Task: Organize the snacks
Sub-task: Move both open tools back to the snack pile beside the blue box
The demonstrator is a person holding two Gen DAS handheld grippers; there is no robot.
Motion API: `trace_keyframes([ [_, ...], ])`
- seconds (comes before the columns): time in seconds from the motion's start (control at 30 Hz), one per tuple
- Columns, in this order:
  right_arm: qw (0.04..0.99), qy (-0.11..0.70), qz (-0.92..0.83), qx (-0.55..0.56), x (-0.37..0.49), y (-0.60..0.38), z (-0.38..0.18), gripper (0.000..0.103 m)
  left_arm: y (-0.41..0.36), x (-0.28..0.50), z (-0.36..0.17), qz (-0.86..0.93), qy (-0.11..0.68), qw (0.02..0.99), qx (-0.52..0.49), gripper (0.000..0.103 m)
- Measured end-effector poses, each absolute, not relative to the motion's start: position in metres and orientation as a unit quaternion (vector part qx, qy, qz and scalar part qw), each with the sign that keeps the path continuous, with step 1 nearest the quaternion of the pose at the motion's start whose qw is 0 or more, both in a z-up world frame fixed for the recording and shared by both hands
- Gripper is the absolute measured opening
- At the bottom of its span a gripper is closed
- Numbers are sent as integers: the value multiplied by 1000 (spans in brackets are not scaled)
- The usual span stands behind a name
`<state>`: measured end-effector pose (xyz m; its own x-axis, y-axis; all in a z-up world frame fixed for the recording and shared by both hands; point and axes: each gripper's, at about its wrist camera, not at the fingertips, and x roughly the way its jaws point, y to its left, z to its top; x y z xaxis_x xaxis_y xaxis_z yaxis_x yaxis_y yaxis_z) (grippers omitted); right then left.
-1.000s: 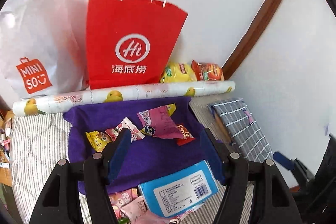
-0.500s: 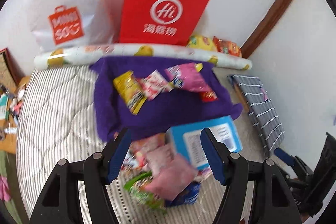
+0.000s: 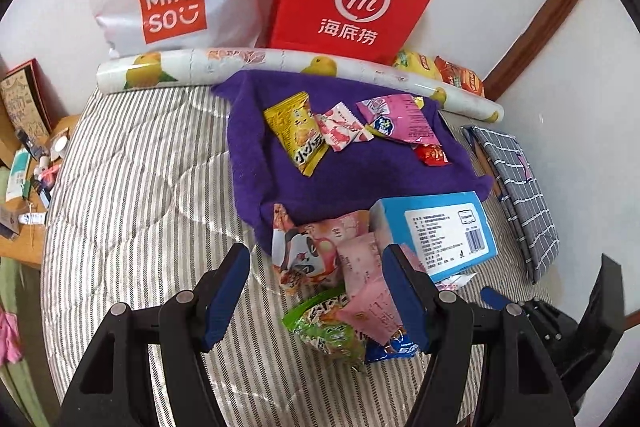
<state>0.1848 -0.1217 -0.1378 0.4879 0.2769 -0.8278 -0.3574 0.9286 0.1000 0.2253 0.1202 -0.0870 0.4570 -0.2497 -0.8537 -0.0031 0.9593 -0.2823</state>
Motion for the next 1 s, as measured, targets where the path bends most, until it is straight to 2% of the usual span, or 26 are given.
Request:
trace_keyframes([
  [0.13,857,467,193,-100,181,-107,-151,28,122,229,-95,-75,522,841,-124,67],
  [0.27,855,457,199,-142,180,-99,-158,42,123,232,-100,-76,526,838,-125,67],
  [0.43,858,426,201,-206,180,-89,-161,44,125,230,-108,-90,534,829,-142,67],
  [0.57,844,435,231,-210,190,-86,-169,45,127,227,-114,-89,539,825,-145,67],
  [0.7,833,450,261,-189,195,-87,-173,55,129,224,-117,-86,543,823,-147,67],
  [1.0,824,444,250,-249,182,-75,-181,56,127,215,-114,-86,543,823,-143,67],
])
